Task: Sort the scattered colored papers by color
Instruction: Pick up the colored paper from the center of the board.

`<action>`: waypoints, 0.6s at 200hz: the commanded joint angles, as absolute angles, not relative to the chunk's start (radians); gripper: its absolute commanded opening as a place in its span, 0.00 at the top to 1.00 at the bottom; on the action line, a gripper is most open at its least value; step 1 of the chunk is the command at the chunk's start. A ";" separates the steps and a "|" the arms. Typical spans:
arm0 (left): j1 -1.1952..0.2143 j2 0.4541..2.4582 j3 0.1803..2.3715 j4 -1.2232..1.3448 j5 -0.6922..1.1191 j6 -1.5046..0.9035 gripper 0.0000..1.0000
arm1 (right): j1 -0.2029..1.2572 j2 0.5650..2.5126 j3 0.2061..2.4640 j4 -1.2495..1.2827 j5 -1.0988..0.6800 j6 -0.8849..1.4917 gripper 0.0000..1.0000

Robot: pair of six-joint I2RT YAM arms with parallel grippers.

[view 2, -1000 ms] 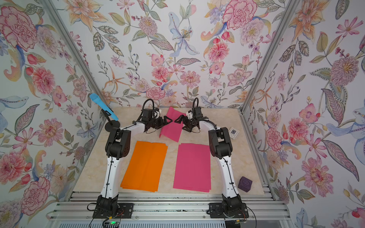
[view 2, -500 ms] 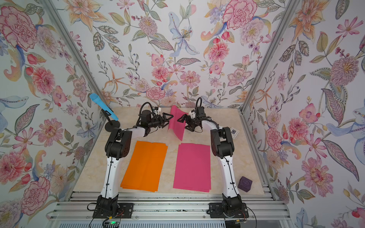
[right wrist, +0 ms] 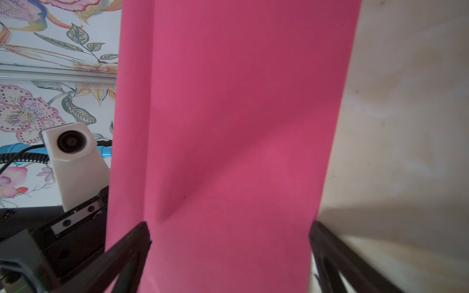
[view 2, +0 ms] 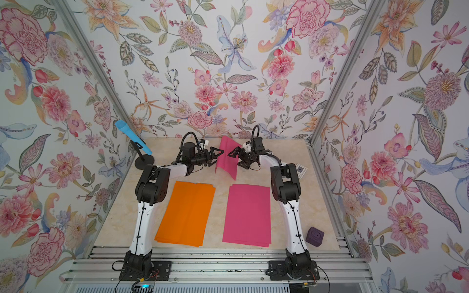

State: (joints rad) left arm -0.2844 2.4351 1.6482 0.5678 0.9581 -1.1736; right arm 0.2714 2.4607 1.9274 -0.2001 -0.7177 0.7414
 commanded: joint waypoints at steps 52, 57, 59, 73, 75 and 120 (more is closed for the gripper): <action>-0.296 2.450 1.648 1.044 1.030 -1.518 0.00 | 0.262 2.511 1.881 -0.272 -0.667 0.732 0.00; -0.296 2.452 1.652 1.067 1.032 -1.540 0.00 | 0.261 2.511 1.881 -0.272 -0.668 0.732 0.00; -0.296 2.453 1.654 1.077 1.032 -1.545 0.00 | 0.261 2.511 1.880 -0.272 -0.669 0.732 0.00; -0.300 2.450 1.665 1.066 1.037 -1.533 0.00 | 0.261 2.511 1.881 -0.272 -0.669 0.731 0.00; -0.301 2.448 1.665 1.059 1.037 -1.528 0.00 | 0.260 2.511 1.881 -0.273 -0.669 0.732 0.00; -0.301 2.417 1.719 0.439 0.949 -1.067 0.00 | 0.258 2.507 1.880 -0.272 -0.670 0.730 0.00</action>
